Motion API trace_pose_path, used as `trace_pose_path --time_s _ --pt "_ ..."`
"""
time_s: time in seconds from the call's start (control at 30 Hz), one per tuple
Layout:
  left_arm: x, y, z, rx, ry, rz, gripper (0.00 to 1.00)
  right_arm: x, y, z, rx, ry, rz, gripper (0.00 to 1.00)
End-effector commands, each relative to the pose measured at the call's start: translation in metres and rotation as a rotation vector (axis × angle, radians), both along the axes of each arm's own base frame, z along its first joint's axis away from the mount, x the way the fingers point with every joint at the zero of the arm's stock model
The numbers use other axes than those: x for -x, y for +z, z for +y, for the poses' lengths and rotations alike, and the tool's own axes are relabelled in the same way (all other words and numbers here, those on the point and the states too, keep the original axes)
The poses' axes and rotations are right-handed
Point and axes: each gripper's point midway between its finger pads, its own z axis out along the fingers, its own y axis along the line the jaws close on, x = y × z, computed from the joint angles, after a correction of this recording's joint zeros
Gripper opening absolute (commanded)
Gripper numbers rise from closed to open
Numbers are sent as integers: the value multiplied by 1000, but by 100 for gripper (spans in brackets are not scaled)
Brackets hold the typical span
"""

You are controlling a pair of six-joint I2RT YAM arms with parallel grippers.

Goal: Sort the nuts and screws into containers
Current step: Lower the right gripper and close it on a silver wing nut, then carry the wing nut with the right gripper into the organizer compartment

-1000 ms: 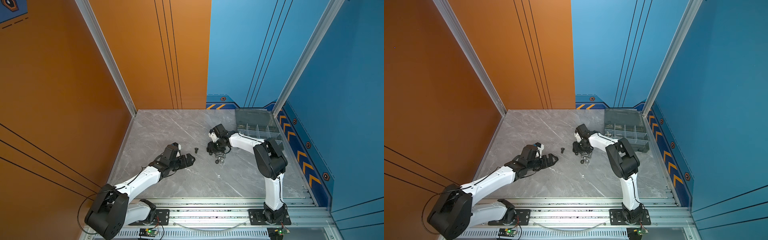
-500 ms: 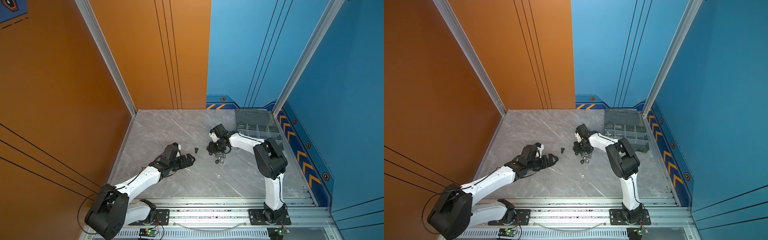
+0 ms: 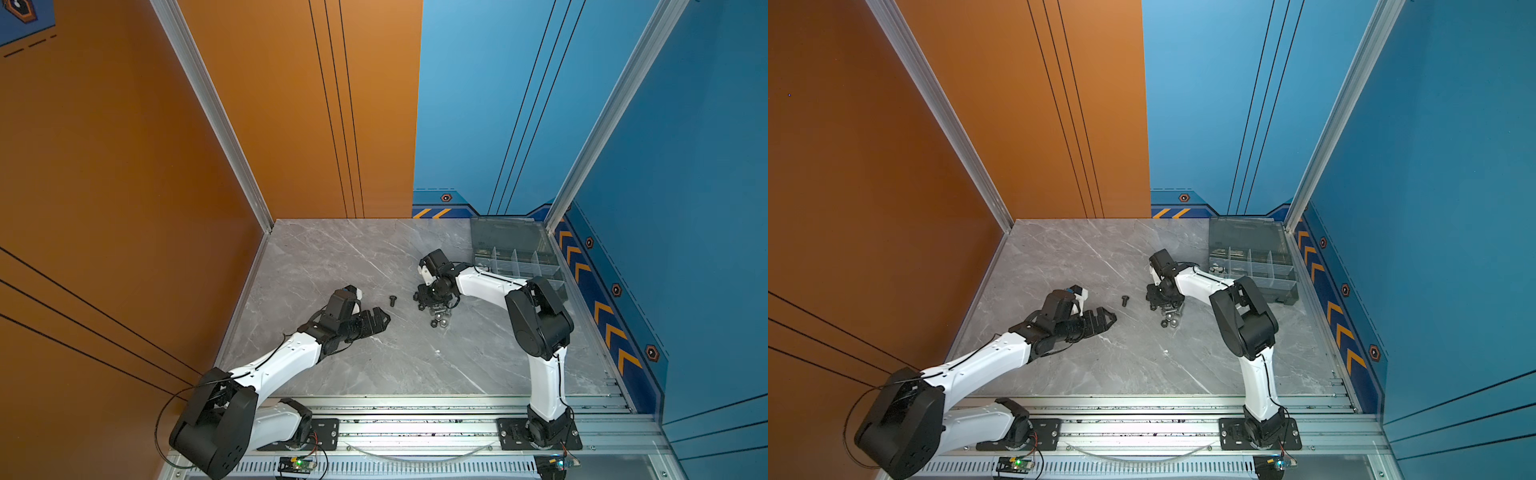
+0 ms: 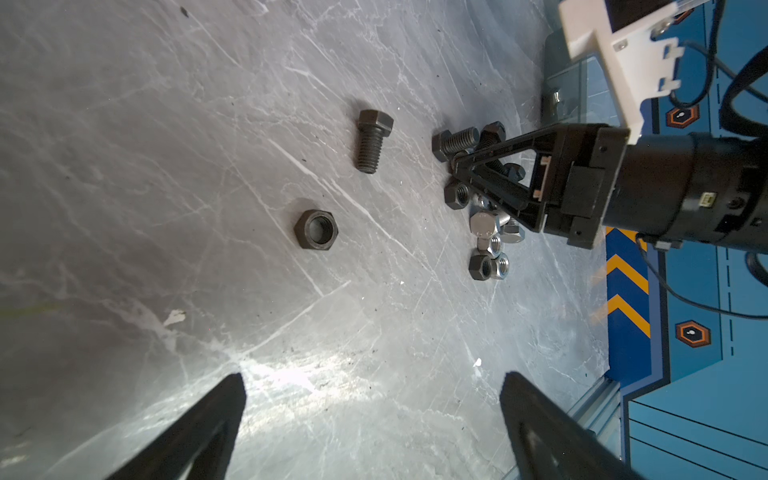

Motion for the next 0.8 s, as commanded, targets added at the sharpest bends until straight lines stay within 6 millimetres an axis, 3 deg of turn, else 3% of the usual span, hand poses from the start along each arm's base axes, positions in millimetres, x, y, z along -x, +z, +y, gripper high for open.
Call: trace_pose_path --time_s 0.0,0.53,0.77 --pt "-1 -1 1 -4 1 -2 98 7 -20 -4 72 -4 47 34" --pt "1 -1 2 -6 1 -3 98 7 -27 -6 110 -14 39 24" --pt "1 -1 3 -7 4 -3 98 6 -24 -9 118 -20 21 9"
